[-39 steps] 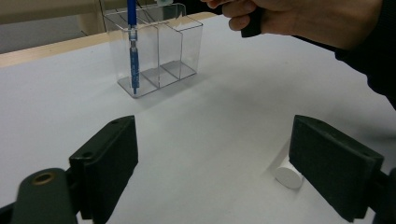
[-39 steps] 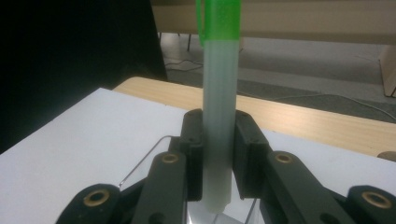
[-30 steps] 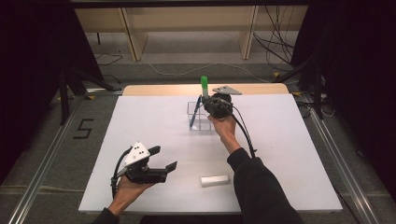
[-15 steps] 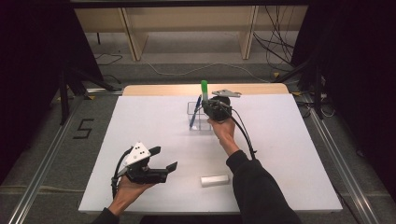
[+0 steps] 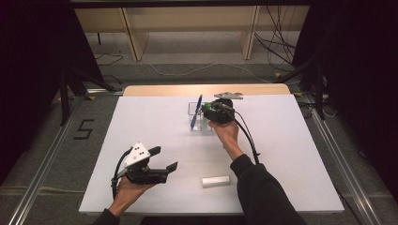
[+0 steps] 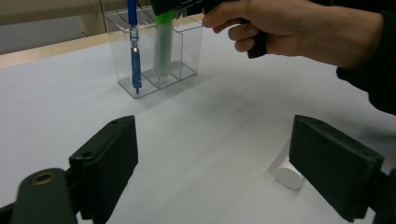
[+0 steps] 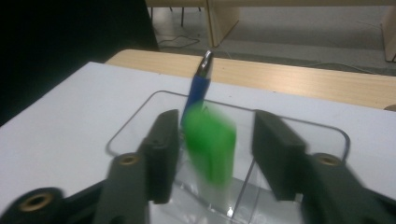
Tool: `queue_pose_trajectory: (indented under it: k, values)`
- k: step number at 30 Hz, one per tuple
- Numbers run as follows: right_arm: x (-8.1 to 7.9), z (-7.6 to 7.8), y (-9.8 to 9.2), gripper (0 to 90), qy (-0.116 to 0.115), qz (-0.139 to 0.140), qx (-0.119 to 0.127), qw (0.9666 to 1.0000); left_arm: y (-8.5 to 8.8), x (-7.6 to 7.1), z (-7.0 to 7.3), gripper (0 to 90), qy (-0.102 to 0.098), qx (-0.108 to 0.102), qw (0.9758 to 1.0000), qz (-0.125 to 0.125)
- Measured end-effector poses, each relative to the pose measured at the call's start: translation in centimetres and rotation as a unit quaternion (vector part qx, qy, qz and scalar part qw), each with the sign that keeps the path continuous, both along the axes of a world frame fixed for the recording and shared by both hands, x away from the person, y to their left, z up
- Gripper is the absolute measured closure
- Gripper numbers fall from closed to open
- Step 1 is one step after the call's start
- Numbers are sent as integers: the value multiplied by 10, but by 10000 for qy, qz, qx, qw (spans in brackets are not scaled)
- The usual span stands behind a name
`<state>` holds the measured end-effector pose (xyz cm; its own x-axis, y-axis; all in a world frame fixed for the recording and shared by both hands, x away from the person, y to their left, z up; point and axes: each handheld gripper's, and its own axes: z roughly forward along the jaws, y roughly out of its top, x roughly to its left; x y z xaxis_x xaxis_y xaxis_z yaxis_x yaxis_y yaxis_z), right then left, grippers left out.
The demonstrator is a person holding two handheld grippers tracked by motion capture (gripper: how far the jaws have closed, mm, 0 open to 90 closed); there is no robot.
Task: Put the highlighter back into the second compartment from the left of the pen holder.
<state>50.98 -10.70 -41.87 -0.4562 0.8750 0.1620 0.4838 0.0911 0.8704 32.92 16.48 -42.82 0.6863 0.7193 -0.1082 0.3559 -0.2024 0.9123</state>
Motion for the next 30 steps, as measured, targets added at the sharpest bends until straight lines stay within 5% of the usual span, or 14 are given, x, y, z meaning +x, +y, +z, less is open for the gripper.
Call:
queue_pose_trajectory:
  k: [7, 16, 30]
  values:
    - [-19, 16, -21, 413, -105, 88, -7, 9999, -2, 1, 0, 151, 24, 13, 10000, -7]
    - [-43, 26, -33, 338, -192, 565, -210, 9980, -1, 1, -1, 151, 20, -4, 10000, 33]
    - [-85, 28, -37, 286, -138, 1490, -493, 9875, 1, 2, -1, 151, 36, -189, 9998, 65]
